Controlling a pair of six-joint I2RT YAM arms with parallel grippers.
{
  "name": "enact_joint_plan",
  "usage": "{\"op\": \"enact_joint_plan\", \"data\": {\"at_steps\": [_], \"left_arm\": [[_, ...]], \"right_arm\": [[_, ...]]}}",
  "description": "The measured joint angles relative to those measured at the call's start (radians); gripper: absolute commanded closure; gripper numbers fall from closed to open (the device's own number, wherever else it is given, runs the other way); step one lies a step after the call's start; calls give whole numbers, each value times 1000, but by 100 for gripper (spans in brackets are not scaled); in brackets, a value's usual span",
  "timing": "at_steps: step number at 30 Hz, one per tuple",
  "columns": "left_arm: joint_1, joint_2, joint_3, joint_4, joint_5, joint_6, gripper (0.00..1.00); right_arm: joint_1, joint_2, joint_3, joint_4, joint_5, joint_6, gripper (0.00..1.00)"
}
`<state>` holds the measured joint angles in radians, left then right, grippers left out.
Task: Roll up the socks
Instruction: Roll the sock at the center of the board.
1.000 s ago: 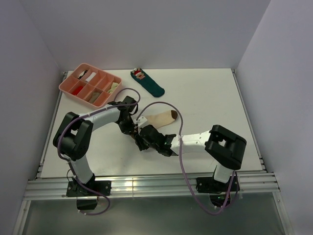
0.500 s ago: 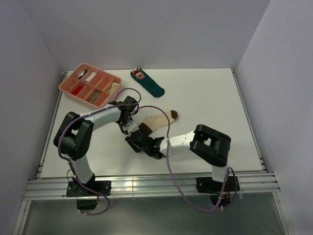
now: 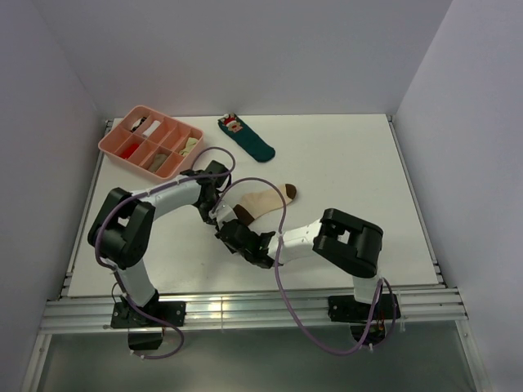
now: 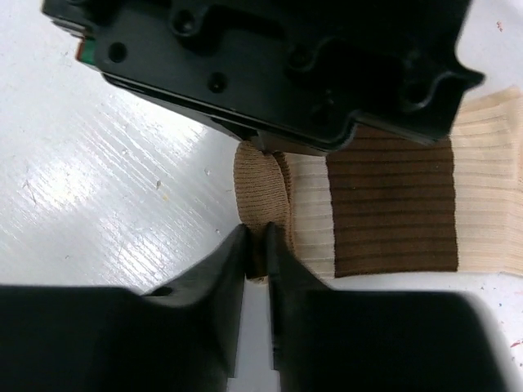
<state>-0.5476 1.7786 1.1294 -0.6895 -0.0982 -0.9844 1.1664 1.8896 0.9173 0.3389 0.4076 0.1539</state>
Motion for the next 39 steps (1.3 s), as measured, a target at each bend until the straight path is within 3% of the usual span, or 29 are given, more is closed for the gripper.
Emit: {"op": "enact_joint_plan", "data": {"at_steps": [1,3,5,10,17,26,32,39], "left_arm": [[0,-5,-4,4,0,0,95],[0,-19,-16,13,-1,-2,74],[0,-49,-44,32,-1,-8,56],[-1,-161,-118,50,-5,-36,43],[9,-316,-187,121,-32,-89,42],[24,-553,-468,297,0,-160,43],[24,-602,-593,420,53,-204,44],[24,-552,-610,522,93,-226,46]], "right_arm": [[0,0,-4,7,0,2,92],[-3,-1,-15,26,-10,17,100],[-11,-7,-27,42,-31,33,100],[-69,-41,-57,57,-180,95,100],[-217,-68,-95,75,-550,240,100],[-410,21,-147,252,-1007,532,100],[-464,105,-166,391,-1143,695,100],[-484,150,-181,473,-1202,794,100]]}}
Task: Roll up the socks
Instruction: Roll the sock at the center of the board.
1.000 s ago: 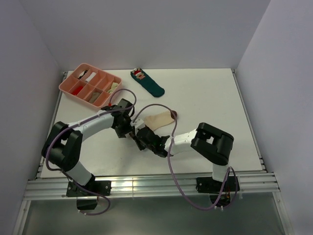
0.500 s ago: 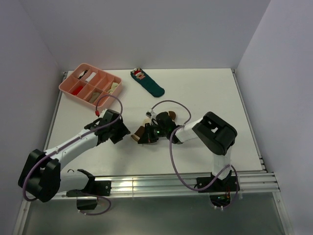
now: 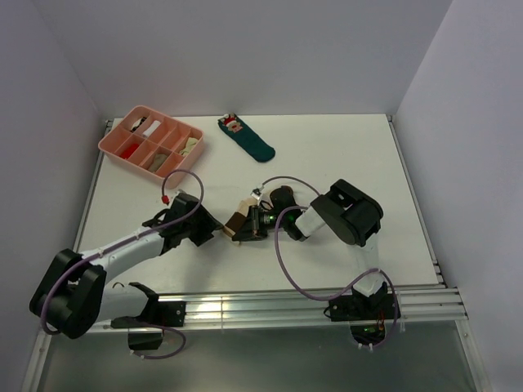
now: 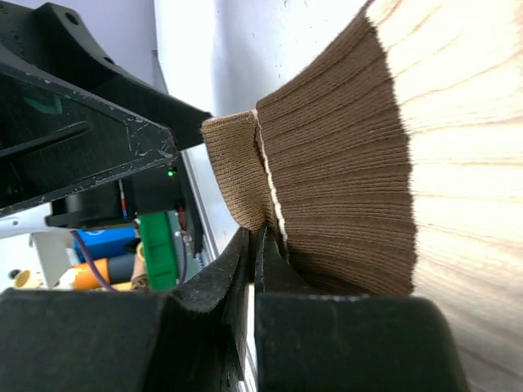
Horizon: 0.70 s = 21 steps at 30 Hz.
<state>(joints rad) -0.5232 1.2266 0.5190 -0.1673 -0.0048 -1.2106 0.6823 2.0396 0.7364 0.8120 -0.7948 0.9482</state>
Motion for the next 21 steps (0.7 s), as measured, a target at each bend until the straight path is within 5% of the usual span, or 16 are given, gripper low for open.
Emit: {"op": "enact_joint_plan", "data": {"at_steps": [21], "left_arm": [[-2,154,-34,201,63,-26,61]], "right_arm": [[-15,42,-3,71,-39,88,100]]}}
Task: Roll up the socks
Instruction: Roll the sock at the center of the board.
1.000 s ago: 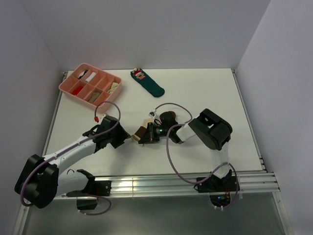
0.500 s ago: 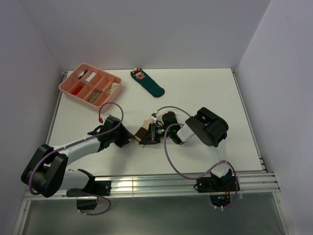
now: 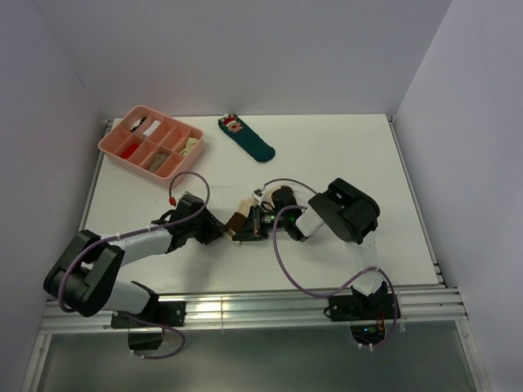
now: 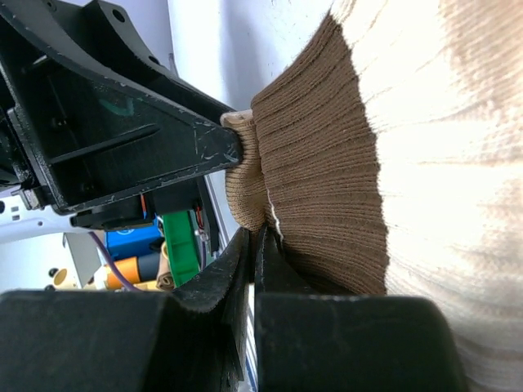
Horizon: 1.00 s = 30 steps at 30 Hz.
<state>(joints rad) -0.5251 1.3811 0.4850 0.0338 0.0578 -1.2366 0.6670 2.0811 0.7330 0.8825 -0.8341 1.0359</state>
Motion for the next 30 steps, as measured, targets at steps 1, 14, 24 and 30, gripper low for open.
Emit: {"op": "enact_joint_plan", "data": {"at_steps": [1,14,24,30], "left_arm": [[0,8,1,12,4,-3,66],[-16,167,264,-293,-20,20,99],[-87,398,646,-752,-179,63,99],[-96,450,721,-842,-194,78,99]], "right_arm": [[0,0,0,-1,0,0,100],[-2,-99,21,-205,66,-135,66],[84,-393,16,-513,439,-434,49],[273,-495,15,-563,794,-630,47]]}}
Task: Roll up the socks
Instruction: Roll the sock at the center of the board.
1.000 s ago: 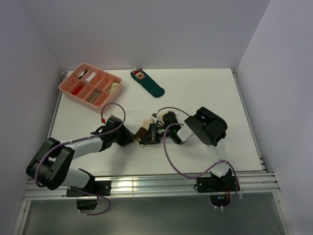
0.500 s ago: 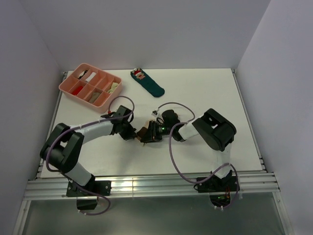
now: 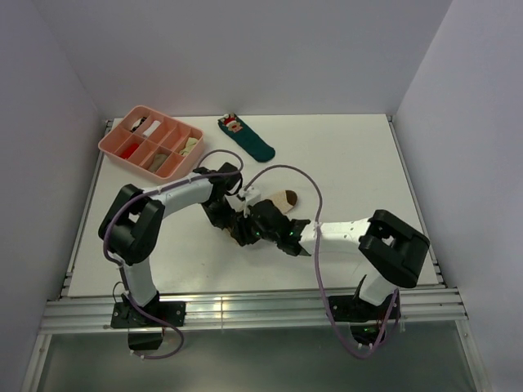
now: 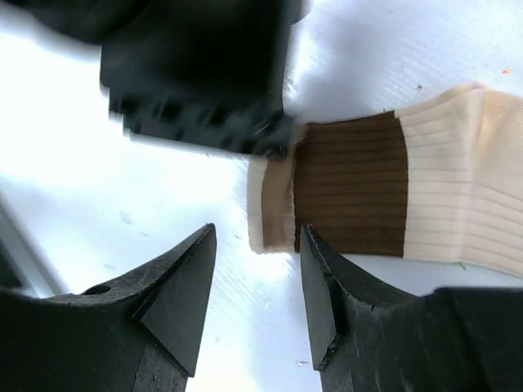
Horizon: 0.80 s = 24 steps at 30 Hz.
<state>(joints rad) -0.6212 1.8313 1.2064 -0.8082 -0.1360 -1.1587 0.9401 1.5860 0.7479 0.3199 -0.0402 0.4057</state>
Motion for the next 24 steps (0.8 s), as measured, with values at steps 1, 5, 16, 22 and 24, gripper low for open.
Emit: {"op": "enact_joint_plan", "data": {"at_steps": [1,5,16,22,24], "left_arm": [[-1,8,11,-13,-1,6,99],[-2,21,29,-39,-4,19,99],[-2,38,53,-81,-11,43,99],[-2,43,58,-92,-12,50,99],[-2,43,58,-91,-12,53,99]], "right_arm": [[34,2,0,-5,51,-29,47],[145,41,12,-24,219,-126,47],[296,194,124,-34,490,-303,47],[324,272,172,-35,554,-349,51],[328,302,177,-34,577,-354,55]]}}
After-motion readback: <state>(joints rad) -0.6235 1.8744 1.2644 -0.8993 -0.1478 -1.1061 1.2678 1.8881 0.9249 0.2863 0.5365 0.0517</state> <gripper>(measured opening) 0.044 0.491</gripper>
